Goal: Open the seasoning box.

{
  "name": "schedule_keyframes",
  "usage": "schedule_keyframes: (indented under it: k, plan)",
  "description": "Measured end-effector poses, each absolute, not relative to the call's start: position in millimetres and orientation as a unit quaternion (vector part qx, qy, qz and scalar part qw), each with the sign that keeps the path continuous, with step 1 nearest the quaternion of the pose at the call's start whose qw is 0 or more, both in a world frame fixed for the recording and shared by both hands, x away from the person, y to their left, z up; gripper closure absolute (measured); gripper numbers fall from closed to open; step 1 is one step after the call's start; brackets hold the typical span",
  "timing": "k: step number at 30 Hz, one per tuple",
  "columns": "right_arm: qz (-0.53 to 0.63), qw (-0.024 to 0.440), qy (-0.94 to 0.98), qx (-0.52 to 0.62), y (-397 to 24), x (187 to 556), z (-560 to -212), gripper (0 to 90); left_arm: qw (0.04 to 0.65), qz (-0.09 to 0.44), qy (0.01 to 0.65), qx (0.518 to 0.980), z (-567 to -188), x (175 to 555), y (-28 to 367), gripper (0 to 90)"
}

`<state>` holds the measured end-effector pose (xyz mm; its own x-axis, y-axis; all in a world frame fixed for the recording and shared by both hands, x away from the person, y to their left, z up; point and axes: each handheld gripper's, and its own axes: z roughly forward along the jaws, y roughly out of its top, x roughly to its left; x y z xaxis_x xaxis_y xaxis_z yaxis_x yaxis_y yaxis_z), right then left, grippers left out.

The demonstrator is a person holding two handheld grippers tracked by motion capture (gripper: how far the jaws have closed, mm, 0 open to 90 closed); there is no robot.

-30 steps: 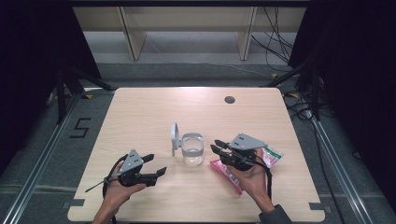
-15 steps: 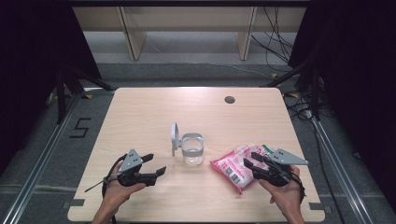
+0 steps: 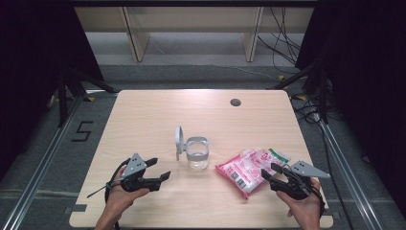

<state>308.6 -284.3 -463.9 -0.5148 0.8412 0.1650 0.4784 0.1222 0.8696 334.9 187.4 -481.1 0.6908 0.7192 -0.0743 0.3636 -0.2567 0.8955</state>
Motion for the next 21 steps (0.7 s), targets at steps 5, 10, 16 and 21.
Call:
schedule_keyframes:
  k: [5,10,16,21]
  plan:
    - [0.467,0.194,0.726,0.466,-294.8,305.0,-470.9,43.5,0.490,0.183,0.347,0.778,-480.2,332.2,188.1,27.6]
    - [0.463,0.183,0.718,0.487,-302.4,298.5,-476.8,39.7,0.501,0.180,0.353,0.769,-480.4,329.7,187.9,27.4]
    - [0.455,0.174,0.699,0.524,-308.9,294.1,-479.9,34.6,0.494,0.179,0.349,0.776,-483.5,326.5,186.5,27.3]
    - [0.449,0.189,0.698,0.524,-319.0,297.0,-484.3,28.4,0.491,0.175,0.346,0.780,-487.8,321.4,185.6,27.3]
